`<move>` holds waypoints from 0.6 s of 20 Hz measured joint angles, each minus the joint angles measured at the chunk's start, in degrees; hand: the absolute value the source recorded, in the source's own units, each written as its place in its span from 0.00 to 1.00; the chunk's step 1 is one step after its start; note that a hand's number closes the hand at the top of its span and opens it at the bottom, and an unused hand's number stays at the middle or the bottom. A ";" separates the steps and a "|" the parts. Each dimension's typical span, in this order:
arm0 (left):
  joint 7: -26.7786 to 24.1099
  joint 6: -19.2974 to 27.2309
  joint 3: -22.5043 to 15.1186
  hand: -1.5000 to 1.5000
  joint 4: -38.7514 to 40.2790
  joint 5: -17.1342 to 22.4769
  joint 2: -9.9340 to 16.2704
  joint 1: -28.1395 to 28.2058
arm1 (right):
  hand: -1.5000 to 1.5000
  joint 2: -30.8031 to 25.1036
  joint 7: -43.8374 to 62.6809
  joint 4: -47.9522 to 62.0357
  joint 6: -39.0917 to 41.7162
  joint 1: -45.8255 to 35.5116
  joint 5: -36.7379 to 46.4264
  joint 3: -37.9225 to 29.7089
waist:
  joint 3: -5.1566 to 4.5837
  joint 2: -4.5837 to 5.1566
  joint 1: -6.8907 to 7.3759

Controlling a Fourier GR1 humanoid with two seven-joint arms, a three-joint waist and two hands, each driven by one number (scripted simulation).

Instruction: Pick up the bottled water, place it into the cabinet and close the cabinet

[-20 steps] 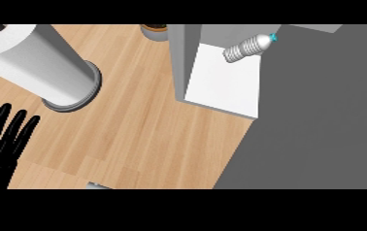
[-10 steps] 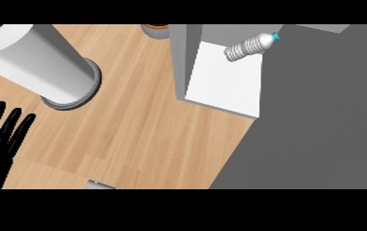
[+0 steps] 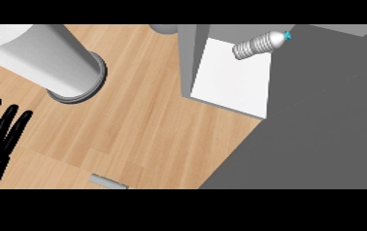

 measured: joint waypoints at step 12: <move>0.41 -1.13 0.59 0.00 1.15 0.80 0.35 -0.83 | 1.00 3.35 7.93 3.46 -2.20 -8.84 -0.34 -3.60 | 0.08 -0.24 -0.01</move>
